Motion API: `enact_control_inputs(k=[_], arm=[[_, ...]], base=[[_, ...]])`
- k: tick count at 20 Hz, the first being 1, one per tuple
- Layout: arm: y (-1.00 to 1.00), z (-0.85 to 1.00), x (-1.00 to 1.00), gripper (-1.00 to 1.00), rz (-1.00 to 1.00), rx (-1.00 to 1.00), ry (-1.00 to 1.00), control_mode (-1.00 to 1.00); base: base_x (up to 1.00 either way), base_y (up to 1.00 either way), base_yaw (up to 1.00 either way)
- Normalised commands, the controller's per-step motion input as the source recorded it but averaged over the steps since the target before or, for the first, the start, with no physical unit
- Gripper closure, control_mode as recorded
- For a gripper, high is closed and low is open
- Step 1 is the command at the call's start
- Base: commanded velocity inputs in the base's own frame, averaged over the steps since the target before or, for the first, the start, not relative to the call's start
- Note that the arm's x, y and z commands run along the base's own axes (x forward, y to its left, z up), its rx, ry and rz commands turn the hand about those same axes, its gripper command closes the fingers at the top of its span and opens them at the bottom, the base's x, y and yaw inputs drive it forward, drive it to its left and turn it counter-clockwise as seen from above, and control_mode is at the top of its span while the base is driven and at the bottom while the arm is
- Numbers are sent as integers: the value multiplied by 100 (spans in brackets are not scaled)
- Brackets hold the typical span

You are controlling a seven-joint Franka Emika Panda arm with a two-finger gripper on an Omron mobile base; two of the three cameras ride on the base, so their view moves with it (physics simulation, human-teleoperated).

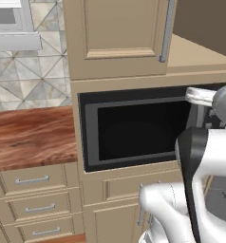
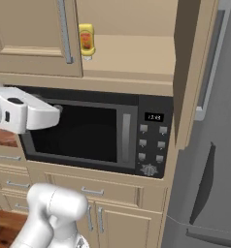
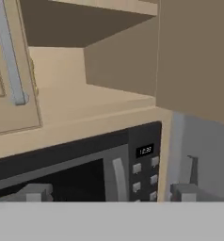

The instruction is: The dining table condiment station is running low on mustard. Refill the condiment station by opening the cabinet and taking the mustard from the cabinet and placing it on the dining table.

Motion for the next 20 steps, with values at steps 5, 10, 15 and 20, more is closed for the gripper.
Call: enact_control_inputs(k=[5, 10, 15, 20], arm=[[22, 56, 1, -100, 37, 2, -23, -100], [0, 65, 3, -100, 29, 0, -23, -100], [12, 15, 28, -100, 12, -2, -26, -100], [24, 0, 53, -100, 1, -1, -18, -100]], base=[[0, 0, 0], [0, 0, 0], [0, 0, 0], [0, 0, 0]])
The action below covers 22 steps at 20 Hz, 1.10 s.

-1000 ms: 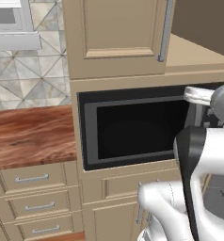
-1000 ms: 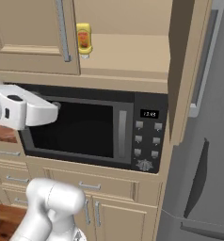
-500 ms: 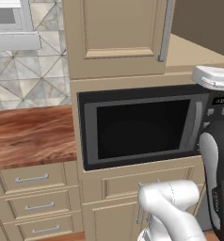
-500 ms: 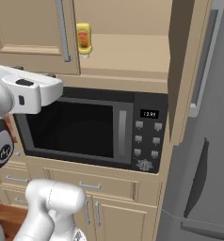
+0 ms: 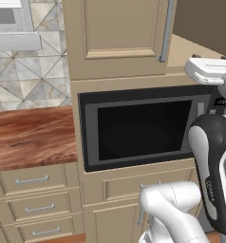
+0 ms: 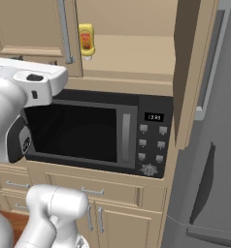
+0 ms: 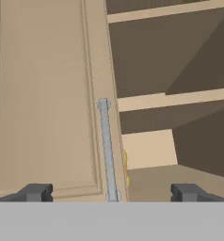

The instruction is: The dining table condiment station is running low on mustard. Refill the condiment station by opening the cabinet and taking the mustard from the cabinet and placing it on the dining table.

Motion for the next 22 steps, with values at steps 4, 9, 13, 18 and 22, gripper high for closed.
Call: enact_control_inputs(k=[4, 9, 13, 18, 22], arm=[[22, 16, 44, -100, -1, -6, -3, -100], [8, 11, 52, -100, 0, -4, 3, -100], [1, 1, 51, -100, 0, -2, 1, -100], [0, 0, 52, -100, 0, -1, 0, -100], [0, 0, 62, -100, 0, 0, 0, -100]], base=[[0, 0, 0], [0, 0, 0], [0, 0, 0], [0, 0, 0], [0, 0, 0]])
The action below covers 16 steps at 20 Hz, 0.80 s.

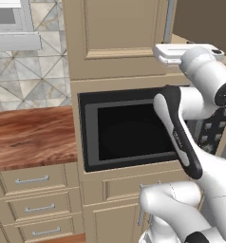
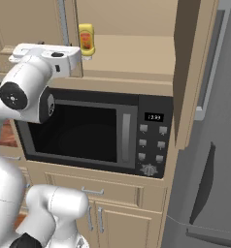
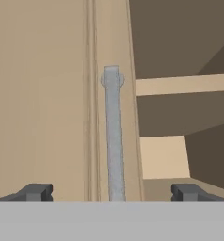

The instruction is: The dining table condiment station is running low on mustard. Refill the condiment station by opening the cabinet and taking the mustard from the cabinet and placing it on the dining table.

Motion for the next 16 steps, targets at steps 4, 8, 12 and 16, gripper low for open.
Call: enact_control_inputs(k=[4, 8, 12, 16], arm=[[0, 0, 61, -100, 0, 0, 0, -100], [0, 0, 53, -100, 0, 0, 0, -100], [0, 0, 52, -100, 2, 0, 0, -100], [0, -1, 58, -100, 2, 0, 3, -100]], base=[[0, 0, 0], [0, 0, 0], [0, 0, 0], [0, 0, 0]])
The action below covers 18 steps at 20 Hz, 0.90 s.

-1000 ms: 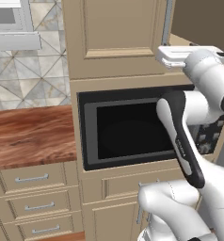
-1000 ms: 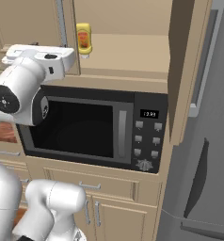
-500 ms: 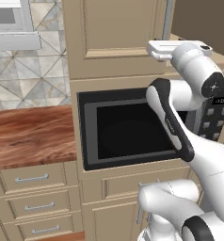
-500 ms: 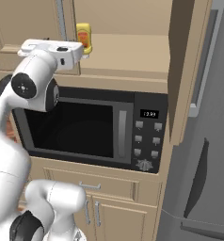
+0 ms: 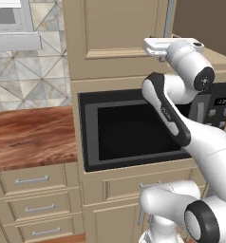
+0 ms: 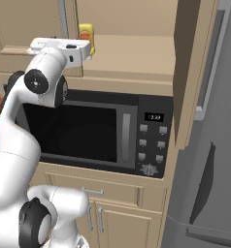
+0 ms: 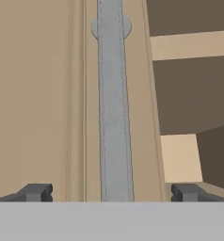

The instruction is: The dining table condiment station is running low on mustard. Refill the condiment station by opening the cabinet and taking the mustard from the cabinet and placing it on the dining table.

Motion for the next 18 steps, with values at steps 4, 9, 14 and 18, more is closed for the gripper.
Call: enact_control_inputs(k=[4, 9, 14, 18], arm=[[21, -4, 65, 100, 0, 0, 18, -100], [25, -11, 16, 100, 0, 0, 12, -100], [50, -7, -6, 100, 0, 0, 1, -100], [62, -2, -44, 100, 0, 0, -2, -100]], base=[[0, 0, 0], [0, 0, 0], [0, 0, 0], [0, 0, 0]])
